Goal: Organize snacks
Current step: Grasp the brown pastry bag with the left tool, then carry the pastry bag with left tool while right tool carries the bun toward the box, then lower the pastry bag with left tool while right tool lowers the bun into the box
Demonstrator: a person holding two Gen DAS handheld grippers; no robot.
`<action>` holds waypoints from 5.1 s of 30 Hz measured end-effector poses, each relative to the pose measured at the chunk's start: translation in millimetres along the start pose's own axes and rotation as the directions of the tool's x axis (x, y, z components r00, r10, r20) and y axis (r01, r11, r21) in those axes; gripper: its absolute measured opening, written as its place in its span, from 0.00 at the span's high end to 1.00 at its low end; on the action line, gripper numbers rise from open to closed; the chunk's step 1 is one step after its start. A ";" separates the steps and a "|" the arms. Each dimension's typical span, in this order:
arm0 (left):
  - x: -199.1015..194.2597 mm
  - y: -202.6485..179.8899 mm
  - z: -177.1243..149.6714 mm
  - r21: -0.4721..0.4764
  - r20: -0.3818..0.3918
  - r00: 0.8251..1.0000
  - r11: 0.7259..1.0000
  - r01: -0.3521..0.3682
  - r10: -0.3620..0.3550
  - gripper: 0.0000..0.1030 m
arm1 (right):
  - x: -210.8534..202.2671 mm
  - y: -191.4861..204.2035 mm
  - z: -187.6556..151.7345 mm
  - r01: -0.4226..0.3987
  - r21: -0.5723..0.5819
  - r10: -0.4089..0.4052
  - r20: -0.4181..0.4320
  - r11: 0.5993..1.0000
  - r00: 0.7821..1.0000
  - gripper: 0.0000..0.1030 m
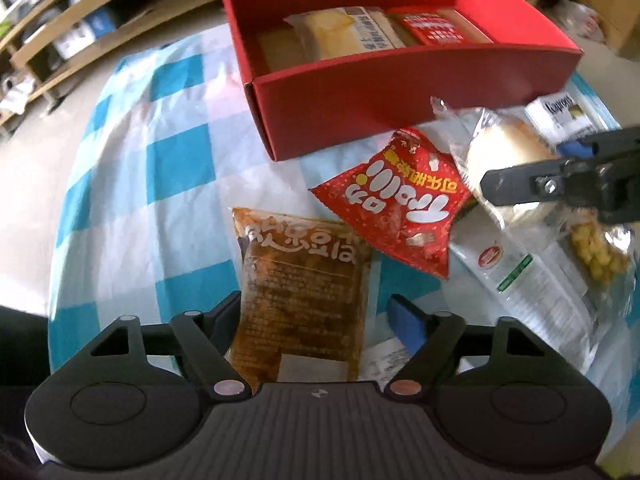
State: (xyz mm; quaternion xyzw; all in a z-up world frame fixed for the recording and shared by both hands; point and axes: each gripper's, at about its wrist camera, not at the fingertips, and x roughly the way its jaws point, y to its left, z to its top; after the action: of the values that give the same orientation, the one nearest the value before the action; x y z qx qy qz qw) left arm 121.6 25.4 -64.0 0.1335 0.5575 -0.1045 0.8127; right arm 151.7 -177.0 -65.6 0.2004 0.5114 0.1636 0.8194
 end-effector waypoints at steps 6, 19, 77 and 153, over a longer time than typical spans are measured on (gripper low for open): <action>-7.1 -4.5 -5.4 -0.107 0.023 0.999 0.994 -0.024 0.026 0.40 | -0.2 2.9 -2.2 -0.002 -0.010 0.002 0.002 1.000 1.000 0.46; -31.8 4.4 -12.4 -0.227 0.066 0.998 0.974 -0.005 0.020 0.48 | -7.7 8.4 -6.4 -0.004 -0.034 0.005 0.023 0.999 1.000 0.47; -110.2 -8.0 55.1 -0.232 0.386 0.922 0.969 0.089 0.008 0.48 | -100.7 49.7 31.8 0.084 -0.088 -0.058 0.269 0.993 0.961 0.47; 22.7 -19.1 155.4 -0.184 0.212 0.977 0.983 0.007 0.033 0.35 | 21.9 -43.8 99.9 0.246 -0.071 -0.233 0.155 0.967 0.960 0.41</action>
State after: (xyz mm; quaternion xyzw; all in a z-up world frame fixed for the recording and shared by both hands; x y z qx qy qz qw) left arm 260.1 -44.9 -33.9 0.0497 0.4728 -0.0610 0.8776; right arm 254.1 -220.7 -64.6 0.1116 0.4631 0.0706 0.8764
